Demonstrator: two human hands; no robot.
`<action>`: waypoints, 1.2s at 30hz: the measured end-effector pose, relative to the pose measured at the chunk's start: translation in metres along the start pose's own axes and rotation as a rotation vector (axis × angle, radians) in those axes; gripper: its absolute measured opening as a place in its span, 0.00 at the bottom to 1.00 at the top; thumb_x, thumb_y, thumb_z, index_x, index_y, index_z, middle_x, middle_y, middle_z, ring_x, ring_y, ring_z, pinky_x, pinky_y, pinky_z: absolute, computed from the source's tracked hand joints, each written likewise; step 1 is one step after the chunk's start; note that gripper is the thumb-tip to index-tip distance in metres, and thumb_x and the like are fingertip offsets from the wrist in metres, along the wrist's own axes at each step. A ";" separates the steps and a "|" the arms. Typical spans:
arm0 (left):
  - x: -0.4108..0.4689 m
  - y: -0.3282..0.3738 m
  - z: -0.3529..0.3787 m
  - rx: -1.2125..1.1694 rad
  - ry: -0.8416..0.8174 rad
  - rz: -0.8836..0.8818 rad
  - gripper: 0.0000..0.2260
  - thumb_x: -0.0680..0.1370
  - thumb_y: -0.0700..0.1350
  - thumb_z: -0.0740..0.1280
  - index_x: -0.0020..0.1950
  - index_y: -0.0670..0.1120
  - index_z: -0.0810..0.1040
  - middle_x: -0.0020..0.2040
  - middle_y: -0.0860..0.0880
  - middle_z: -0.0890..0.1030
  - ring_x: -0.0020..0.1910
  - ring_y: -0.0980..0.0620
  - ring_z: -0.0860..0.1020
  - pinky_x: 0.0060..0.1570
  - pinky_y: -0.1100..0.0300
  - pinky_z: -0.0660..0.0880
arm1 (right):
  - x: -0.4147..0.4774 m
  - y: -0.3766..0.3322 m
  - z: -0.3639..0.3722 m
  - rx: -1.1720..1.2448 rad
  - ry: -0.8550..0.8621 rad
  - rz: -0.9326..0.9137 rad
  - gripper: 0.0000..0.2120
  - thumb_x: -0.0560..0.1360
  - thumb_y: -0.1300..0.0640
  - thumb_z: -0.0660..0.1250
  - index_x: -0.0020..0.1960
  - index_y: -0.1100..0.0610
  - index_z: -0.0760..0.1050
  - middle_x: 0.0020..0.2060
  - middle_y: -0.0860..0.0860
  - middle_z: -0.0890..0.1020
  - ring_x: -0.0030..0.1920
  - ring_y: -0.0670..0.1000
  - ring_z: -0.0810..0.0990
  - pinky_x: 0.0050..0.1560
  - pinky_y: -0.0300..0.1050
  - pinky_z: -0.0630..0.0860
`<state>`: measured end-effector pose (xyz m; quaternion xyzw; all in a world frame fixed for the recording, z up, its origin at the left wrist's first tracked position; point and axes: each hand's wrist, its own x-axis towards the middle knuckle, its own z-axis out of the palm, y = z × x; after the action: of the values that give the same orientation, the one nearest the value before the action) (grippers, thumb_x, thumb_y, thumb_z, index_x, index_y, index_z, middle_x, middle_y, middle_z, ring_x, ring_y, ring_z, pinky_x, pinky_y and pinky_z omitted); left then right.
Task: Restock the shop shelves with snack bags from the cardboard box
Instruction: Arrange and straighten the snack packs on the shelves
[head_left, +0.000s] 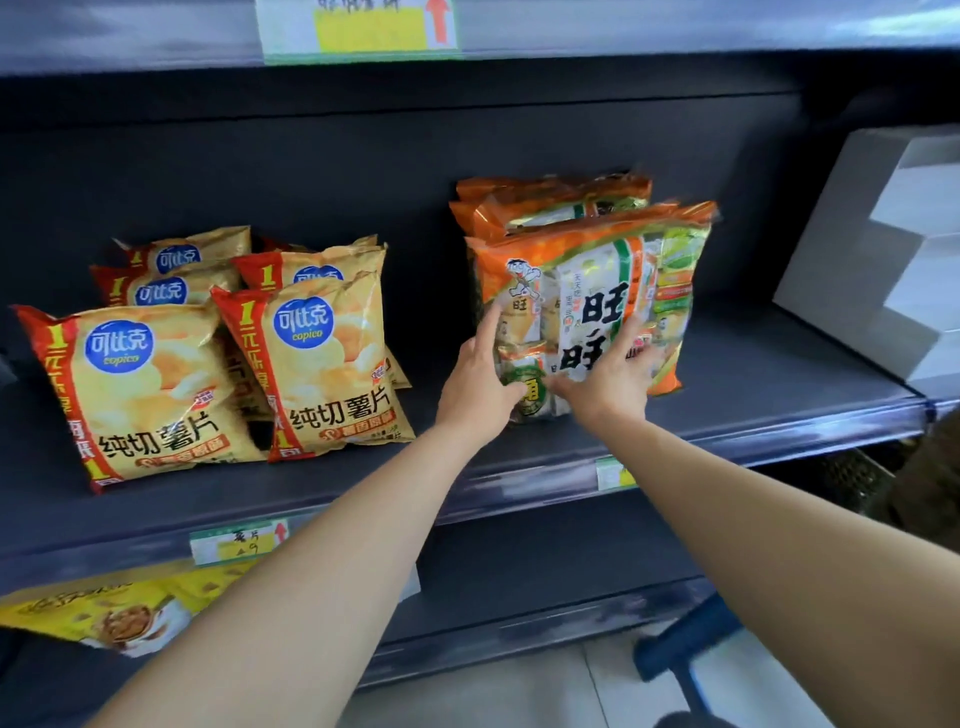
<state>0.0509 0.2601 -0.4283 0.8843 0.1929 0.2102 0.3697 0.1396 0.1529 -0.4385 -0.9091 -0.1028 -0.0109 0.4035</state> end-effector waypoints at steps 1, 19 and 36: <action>0.004 -0.001 0.000 -0.001 0.022 -0.020 0.42 0.74 0.41 0.70 0.75 0.64 0.46 0.69 0.48 0.68 0.60 0.47 0.75 0.52 0.56 0.73 | 0.000 -0.005 0.005 -0.011 0.003 0.014 0.58 0.69 0.47 0.75 0.76 0.54 0.31 0.74 0.63 0.43 0.74 0.65 0.50 0.72 0.56 0.60; 0.011 0.004 0.002 -0.021 0.136 -0.098 0.40 0.75 0.39 0.69 0.76 0.57 0.47 0.65 0.44 0.69 0.57 0.45 0.76 0.50 0.54 0.74 | -0.015 0.019 -0.011 -0.228 0.139 -0.180 0.42 0.72 0.45 0.70 0.76 0.55 0.49 0.70 0.59 0.60 0.68 0.61 0.61 0.66 0.52 0.62; -0.033 0.016 -0.028 0.122 0.153 0.060 0.30 0.76 0.42 0.68 0.74 0.49 0.57 0.65 0.45 0.68 0.50 0.48 0.77 0.45 0.59 0.74 | -0.046 -0.006 -0.015 -0.260 0.150 -0.500 0.26 0.77 0.51 0.65 0.71 0.58 0.64 0.68 0.54 0.68 0.68 0.56 0.64 0.66 0.49 0.61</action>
<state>0.0120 0.2500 -0.4061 0.8919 0.2067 0.2757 0.2929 0.0945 0.1375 -0.4289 -0.8963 -0.2912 -0.1905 0.2749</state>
